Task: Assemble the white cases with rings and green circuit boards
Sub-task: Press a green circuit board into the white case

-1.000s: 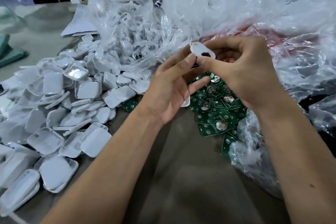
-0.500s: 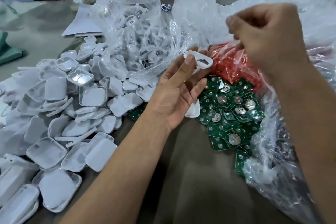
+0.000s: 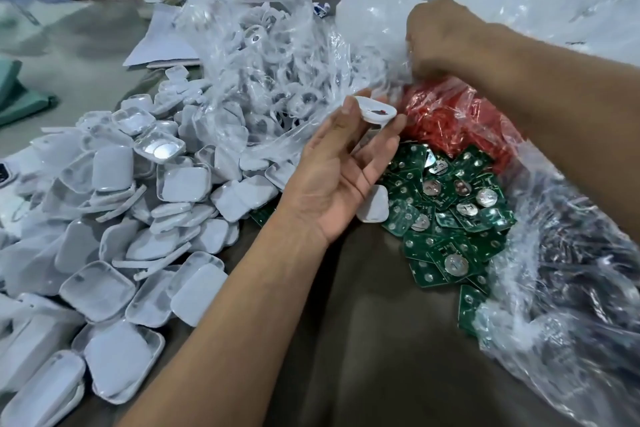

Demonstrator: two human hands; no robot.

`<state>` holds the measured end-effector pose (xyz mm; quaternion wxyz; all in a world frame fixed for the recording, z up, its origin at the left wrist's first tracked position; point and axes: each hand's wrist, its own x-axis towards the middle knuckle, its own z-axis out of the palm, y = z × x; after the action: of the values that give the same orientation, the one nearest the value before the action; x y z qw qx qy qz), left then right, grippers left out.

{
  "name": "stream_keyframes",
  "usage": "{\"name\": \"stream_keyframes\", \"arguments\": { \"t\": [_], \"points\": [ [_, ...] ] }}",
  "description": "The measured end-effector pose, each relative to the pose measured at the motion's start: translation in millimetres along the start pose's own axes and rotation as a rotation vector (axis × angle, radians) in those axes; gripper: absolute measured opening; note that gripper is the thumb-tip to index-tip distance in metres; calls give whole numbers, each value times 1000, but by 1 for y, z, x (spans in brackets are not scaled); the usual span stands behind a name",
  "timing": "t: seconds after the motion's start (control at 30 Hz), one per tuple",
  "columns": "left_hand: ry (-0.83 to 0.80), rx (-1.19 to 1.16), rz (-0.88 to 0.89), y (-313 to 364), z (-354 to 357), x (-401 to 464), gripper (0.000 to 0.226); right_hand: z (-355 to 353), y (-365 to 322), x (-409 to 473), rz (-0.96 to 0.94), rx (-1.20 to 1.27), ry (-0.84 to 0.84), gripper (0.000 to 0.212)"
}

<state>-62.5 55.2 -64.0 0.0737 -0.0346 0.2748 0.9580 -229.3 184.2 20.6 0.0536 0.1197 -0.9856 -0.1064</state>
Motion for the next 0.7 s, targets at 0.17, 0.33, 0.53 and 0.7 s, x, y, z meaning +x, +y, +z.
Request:
{"name": "stream_keyframes", "arguments": {
  "t": [0.17, 0.33, 0.53, 0.7],
  "points": [
    [6, -10, -14, -1, 1, 0, 67, -4, 10, -11, -48, 60, -52, 19],
    [-38, -11, -40, -1, 0, 0, 58, -2, 32, -22, 130, 460, 187, 22],
    [-116, 7, -43, -4, -2, -2, 38, -10, 39, -53, 263, 1072, 441, 10],
    [-83, -4, -24, -2, -2, 0, 40, 2, 16, -135, 100, 1729, 326, 24]
  ]
}}
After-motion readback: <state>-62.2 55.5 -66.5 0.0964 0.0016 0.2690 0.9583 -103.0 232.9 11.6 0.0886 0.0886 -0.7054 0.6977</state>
